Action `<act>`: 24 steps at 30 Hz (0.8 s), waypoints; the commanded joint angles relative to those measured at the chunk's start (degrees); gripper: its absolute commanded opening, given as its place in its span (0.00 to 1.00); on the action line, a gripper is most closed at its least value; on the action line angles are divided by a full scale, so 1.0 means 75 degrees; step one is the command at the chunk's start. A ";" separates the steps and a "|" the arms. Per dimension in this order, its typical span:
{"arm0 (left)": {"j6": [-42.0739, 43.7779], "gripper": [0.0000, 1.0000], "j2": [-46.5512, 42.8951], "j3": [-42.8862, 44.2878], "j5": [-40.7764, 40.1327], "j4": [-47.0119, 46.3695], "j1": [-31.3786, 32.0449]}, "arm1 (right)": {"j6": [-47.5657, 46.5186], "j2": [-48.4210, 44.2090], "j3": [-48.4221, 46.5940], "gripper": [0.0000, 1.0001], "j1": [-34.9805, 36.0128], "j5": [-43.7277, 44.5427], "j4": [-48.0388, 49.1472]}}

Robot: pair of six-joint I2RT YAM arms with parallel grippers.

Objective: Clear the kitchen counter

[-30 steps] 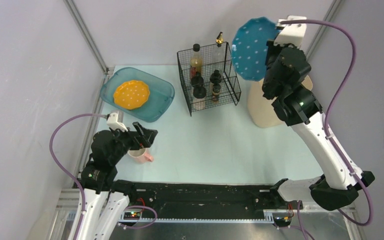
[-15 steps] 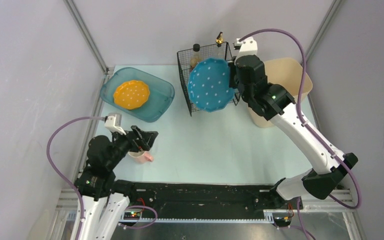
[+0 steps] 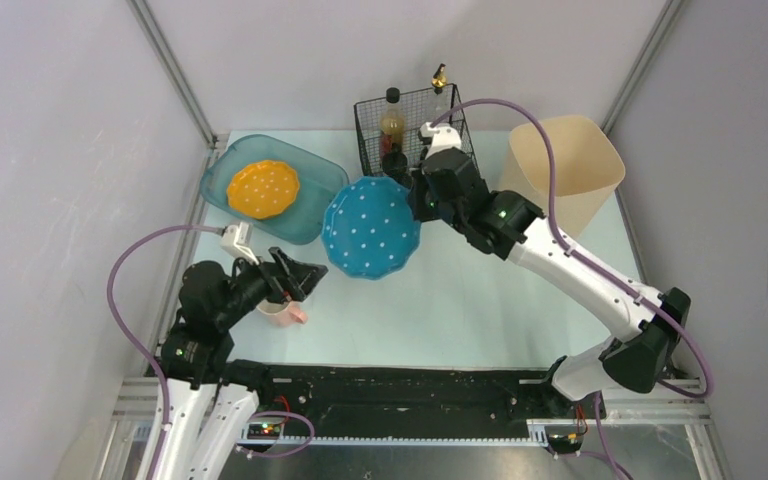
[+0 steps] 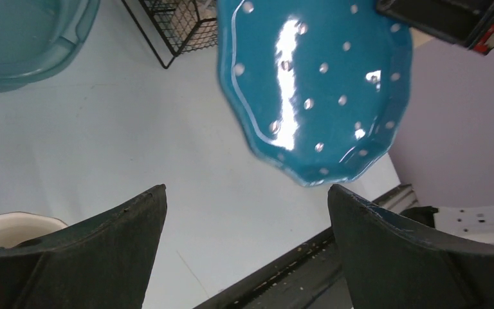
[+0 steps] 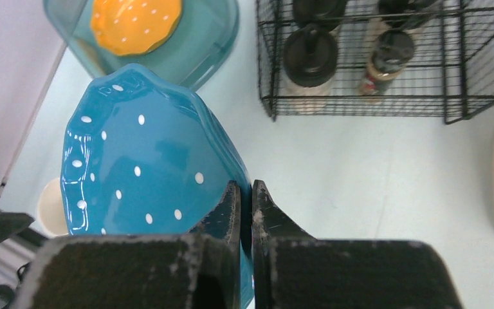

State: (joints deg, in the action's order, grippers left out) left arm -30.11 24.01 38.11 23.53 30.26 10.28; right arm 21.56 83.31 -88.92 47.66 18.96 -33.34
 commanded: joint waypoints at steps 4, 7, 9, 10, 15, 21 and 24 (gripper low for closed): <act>-0.0972 1.00 0.0099 0.0412 0.0431 -0.0395 0.0040 | 0.1016 -0.0238 -0.0155 0.00 0.0502 -0.0384 0.1929; -0.1226 1.00 0.0173 0.0338 0.0487 -0.0416 0.0038 | 0.1185 -0.0257 -0.0092 0.00 0.0642 -0.0434 0.2069; -0.1334 0.99 0.0194 0.0257 0.0505 -0.0454 0.0035 | 0.1292 -0.0269 -0.0086 0.00 0.0697 -0.0507 0.2173; -0.1361 0.97 0.0196 0.0206 0.0495 -0.0463 0.0035 | 0.1312 -0.0263 -0.0085 0.00 0.0732 -0.0539 0.2190; -0.1569 0.87 0.0180 0.0125 0.0499 -0.0620 0.0035 | 0.1363 -0.0217 -0.0166 0.00 0.0868 -0.0593 0.2248; -0.1616 0.61 0.0235 0.0112 0.0440 -0.0701 0.0037 | 0.1399 -0.0290 -0.0008 0.00 0.0962 -0.0593 0.2313; -0.1627 0.40 0.0268 0.0107 0.0382 -0.0724 0.0039 | 0.1431 -0.0385 0.0182 0.00 0.0980 -0.0601 0.2376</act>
State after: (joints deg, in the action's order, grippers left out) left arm -41.60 25.47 39.07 25.67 27.20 10.26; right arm 27.68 83.46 -87.44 54.54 15.51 -26.92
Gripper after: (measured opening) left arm 0.520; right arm 0.036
